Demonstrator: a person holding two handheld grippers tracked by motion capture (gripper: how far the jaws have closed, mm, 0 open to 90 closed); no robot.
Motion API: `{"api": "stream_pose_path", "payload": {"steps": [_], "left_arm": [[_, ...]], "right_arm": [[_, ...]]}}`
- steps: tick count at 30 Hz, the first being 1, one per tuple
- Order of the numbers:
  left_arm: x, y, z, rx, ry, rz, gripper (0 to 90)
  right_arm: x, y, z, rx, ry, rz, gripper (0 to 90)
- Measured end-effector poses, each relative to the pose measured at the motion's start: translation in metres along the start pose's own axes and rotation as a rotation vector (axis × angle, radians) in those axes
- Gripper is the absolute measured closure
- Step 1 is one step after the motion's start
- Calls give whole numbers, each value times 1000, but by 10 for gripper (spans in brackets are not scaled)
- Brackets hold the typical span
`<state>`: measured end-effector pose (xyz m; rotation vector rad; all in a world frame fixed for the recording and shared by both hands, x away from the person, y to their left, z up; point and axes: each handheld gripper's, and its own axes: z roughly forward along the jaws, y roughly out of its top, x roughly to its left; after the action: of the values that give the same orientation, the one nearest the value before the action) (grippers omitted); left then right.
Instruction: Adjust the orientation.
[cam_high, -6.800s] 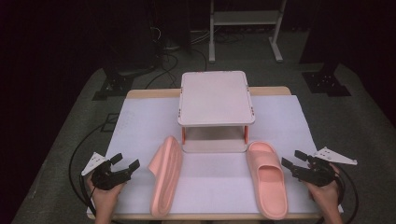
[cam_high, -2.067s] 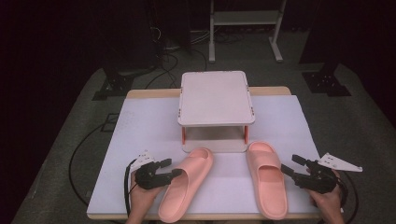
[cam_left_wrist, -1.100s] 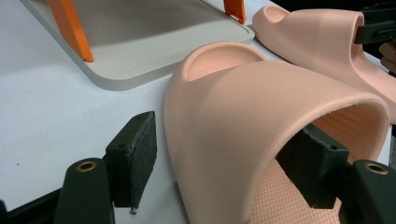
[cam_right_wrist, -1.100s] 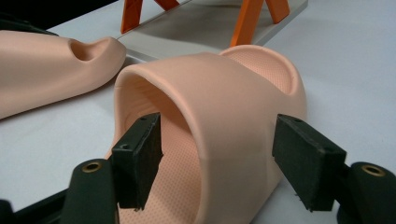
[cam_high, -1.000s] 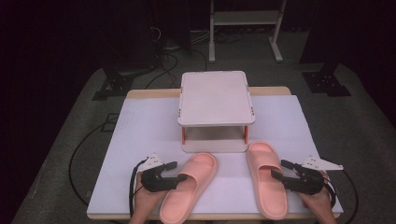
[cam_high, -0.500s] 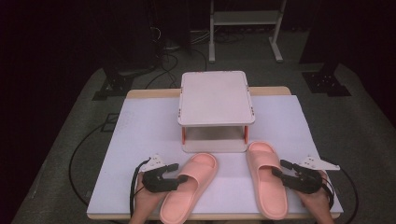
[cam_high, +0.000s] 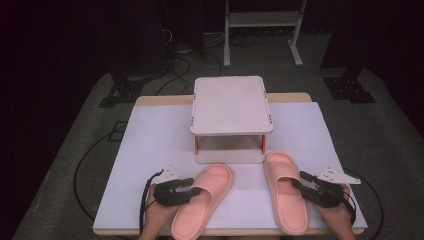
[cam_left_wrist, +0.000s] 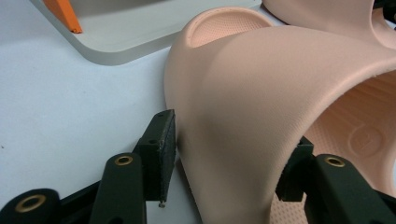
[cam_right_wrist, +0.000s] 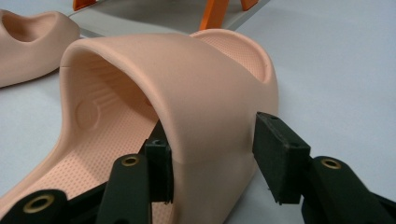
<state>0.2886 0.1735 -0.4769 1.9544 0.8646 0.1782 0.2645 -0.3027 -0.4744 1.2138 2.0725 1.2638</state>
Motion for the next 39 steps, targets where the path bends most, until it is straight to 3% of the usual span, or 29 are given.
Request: {"api": "stream_pose_path", "payload": {"steps": [10,17,39], "left_arm": [[0,-1,-2,-15,6,-21,537],[5,-2,-5,-28,11,-49,568],[6,-2,-10,-57,29,-68,577]], "right_arm": [[2,1,0,-5,-17,-19,591],[0,2,-2,1,5,-20,659],[1,3,-4,11,33,-32,740]]}}
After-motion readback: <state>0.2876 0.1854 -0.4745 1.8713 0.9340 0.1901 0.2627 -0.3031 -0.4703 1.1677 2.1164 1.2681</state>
